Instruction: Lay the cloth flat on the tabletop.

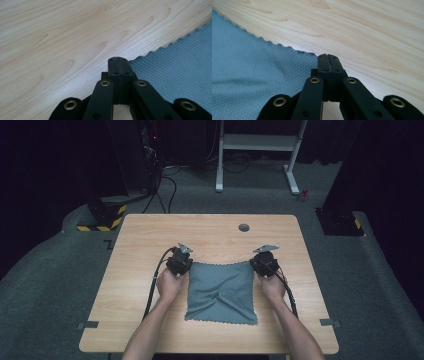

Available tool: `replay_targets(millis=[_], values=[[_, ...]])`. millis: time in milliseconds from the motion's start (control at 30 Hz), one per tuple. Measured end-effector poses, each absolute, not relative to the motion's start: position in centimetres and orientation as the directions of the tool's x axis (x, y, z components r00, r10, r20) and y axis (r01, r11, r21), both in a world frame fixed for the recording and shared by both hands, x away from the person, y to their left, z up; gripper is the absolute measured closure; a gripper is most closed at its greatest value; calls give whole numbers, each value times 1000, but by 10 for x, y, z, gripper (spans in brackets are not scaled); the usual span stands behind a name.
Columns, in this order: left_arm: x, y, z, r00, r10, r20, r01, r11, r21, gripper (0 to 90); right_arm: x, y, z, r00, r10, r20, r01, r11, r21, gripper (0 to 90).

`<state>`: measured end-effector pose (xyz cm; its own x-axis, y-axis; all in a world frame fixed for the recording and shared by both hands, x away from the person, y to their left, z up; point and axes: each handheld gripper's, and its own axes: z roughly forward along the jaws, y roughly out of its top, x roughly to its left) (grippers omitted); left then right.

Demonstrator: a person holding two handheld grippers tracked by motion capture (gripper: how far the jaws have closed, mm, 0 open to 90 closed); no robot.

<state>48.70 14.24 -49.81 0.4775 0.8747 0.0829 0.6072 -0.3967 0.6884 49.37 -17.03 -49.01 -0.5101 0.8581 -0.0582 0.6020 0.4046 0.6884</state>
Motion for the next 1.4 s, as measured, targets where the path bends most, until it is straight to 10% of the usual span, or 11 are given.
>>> replay_targets(millis=[733,1000,1400], values=[[509,133,-512,454,882,127,625,-416,660,895,513,-168,-513,-459,888,-38,647,363,670,879],[497,147,-502,420,901,113,619,-375,690,602,504,-175,-500,-461,887,-31,616,345,709,740],[431,172,-492,493,870,4,610,-349,711,535,452,-200,-498,-526,851,9,575,348,741,808]])
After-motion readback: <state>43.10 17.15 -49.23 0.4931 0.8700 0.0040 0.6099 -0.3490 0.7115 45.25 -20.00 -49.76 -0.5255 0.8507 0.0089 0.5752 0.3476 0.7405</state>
